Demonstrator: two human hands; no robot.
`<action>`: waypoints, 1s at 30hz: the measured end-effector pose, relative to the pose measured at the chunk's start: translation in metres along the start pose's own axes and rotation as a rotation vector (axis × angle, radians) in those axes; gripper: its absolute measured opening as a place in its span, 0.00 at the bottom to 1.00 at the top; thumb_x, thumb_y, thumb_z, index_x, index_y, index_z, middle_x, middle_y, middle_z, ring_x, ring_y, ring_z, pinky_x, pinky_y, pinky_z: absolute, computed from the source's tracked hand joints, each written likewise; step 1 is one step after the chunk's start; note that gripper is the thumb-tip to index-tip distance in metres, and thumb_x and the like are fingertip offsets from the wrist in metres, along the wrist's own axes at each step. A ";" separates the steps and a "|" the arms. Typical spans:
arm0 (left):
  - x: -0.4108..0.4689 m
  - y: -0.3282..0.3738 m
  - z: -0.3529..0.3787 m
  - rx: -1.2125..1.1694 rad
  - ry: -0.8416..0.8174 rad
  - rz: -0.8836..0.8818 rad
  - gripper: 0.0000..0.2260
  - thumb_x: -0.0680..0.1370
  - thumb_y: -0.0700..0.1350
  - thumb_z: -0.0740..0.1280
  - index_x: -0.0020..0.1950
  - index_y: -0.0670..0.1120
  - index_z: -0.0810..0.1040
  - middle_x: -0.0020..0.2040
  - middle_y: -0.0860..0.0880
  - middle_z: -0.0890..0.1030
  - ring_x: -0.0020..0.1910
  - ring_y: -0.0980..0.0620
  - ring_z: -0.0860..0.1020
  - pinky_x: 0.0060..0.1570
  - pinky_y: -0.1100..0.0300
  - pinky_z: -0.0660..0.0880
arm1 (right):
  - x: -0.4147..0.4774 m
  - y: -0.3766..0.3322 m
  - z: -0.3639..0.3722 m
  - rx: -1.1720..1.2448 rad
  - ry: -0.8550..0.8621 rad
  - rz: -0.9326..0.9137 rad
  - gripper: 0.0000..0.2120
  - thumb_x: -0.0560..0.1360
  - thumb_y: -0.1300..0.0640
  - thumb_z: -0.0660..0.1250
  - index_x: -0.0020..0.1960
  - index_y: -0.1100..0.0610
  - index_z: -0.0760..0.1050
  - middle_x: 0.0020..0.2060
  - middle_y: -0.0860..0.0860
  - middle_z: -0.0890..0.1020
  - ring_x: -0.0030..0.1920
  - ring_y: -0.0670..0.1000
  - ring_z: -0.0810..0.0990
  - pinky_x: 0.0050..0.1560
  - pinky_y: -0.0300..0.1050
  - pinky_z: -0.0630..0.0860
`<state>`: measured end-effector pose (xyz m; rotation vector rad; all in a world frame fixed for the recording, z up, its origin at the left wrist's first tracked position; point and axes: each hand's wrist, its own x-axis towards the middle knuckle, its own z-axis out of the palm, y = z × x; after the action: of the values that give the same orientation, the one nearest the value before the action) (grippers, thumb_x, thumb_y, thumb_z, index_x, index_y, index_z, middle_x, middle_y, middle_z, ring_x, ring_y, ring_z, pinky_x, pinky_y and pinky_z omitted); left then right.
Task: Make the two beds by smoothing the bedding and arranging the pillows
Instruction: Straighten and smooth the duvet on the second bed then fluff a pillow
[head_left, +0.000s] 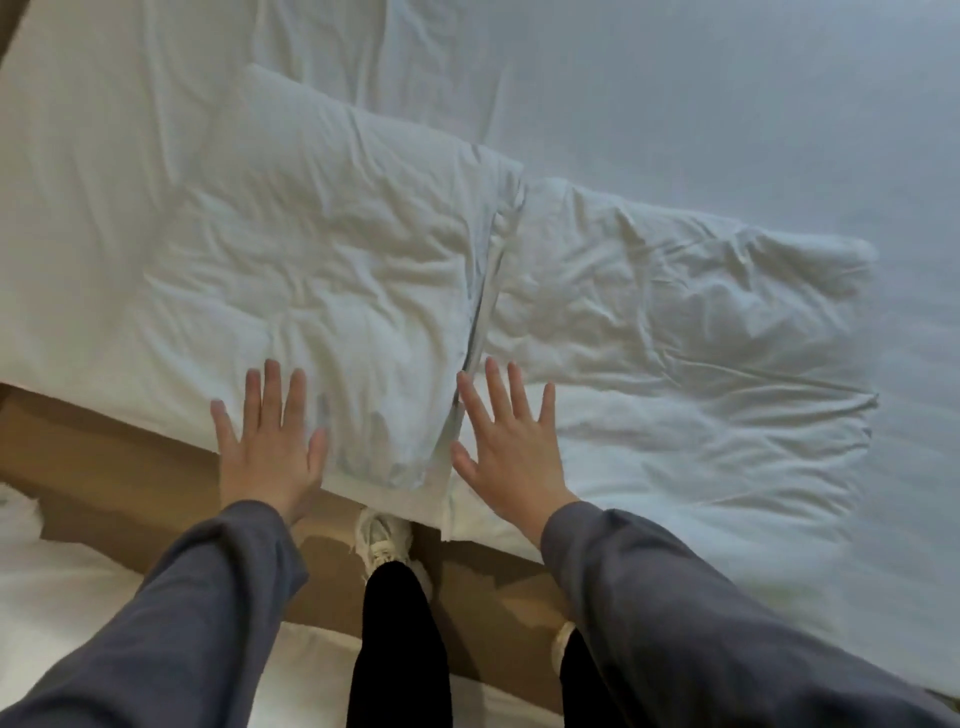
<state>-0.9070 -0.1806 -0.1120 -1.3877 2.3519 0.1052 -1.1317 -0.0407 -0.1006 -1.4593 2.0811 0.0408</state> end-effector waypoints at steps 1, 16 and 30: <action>0.008 -0.016 0.003 0.007 -0.037 -0.011 0.30 0.82 0.54 0.53 0.80 0.46 0.46 0.79 0.47 0.40 0.78 0.47 0.40 0.73 0.38 0.41 | 0.010 -0.018 0.009 0.057 -0.037 0.030 0.34 0.79 0.39 0.50 0.79 0.51 0.46 0.76 0.58 0.61 0.74 0.62 0.61 0.69 0.64 0.61; 0.094 -0.121 0.043 0.036 -0.464 0.167 0.34 0.80 0.64 0.46 0.77 0.53 0.32 0.76 0.52 0.28 0.76 0.46 0.33 0.70 0.33 0.49 | 0.057 -0.082 0.024 0.538 -0.253 0.501 0.36 0.75 0.68 0.63 0.77 0.49 0.53 0.72 0.56 0.65 0.69 0.58 0.68 0.68 0.44 0.65; 0.134 -0.104 0.004 0.037 0.004 0.374 0.31 0.81 0.57 0.46 0.79 0.47 0.40 0.79 0.44 0.38 0.78 0.44 0.38 0.72 0.37 0.42 | 0.123 -0.142 0.001 -0.049 0.135 0.320 0.33 0.80 0.43 0.49 0.79 0.49 0.37 0.79 0.54 0.39 0.78 0.58 0.37 0.75 0.65 0.39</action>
<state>-0.8736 -0.3426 -0.1521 -0.9169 2.5758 0.1625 -1.0358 -0.2009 -0.1176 -1.1708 2.4224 0.1223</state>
